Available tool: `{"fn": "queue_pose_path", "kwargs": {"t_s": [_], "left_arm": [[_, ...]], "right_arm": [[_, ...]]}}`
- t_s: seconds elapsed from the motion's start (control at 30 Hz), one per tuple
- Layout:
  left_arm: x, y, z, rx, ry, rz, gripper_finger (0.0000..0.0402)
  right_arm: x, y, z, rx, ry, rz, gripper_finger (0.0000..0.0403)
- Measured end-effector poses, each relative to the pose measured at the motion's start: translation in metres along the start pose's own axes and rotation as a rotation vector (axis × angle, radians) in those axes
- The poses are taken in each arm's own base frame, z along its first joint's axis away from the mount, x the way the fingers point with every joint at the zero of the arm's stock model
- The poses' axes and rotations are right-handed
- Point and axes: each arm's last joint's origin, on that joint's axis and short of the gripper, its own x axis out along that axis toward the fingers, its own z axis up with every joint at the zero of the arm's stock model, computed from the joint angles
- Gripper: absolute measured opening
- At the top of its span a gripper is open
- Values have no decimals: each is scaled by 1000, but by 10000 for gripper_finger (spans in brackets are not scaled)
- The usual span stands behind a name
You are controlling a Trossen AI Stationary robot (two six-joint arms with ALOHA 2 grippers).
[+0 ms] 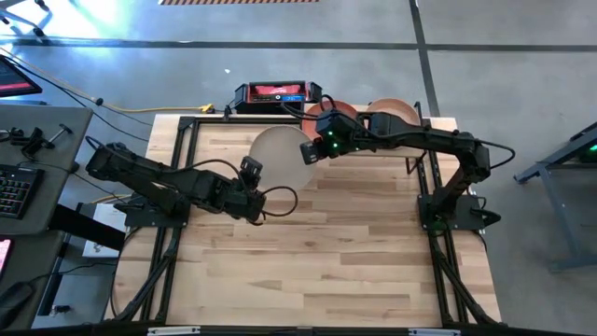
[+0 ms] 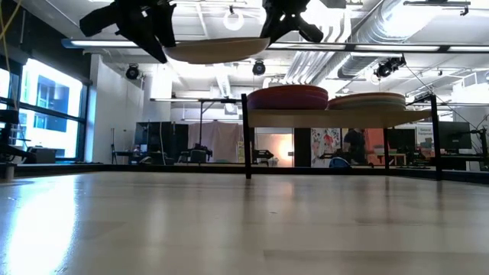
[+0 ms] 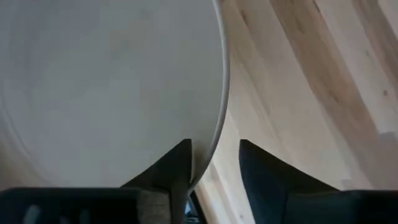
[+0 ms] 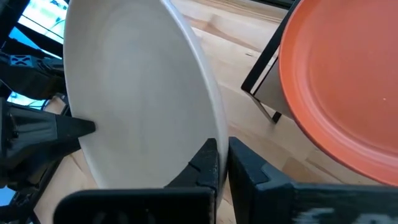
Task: Place and stack plates onto a shelf
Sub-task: Stack the white plate on top of the orange stacked plates on the shelf
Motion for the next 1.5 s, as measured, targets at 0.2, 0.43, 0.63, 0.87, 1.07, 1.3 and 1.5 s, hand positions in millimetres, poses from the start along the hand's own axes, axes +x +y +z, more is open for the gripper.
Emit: {"fn": "queue_pose_path", "kwargs": {"t_s": [0.2,0.43,0.63,0.87,1.07,1.3,1.5], "left_arm": [[0,0,0,-89,5,15,152],[-1,2,-2,-152,30,81,152],[-1,2,-2,-165,32,81,153],[-1,4,-3,-166,52,139,153],[0,6,-4,-172,72,181,152],[10,17,-11,-250,117,190,152],[22,28,-20,-309,172,198,152]], "right_arm": [[1,-6,3,6,12,-22,0],[3,-17,14,13,27,-21,0],[3,-29,26,26,34,-22,1],[4,-41,38,29,36,-22,1],[2,-54,49,26,35,-17,1],[0,-72,63,10,53,16,0],[-4,-99,82,8,75,70,0]]}}
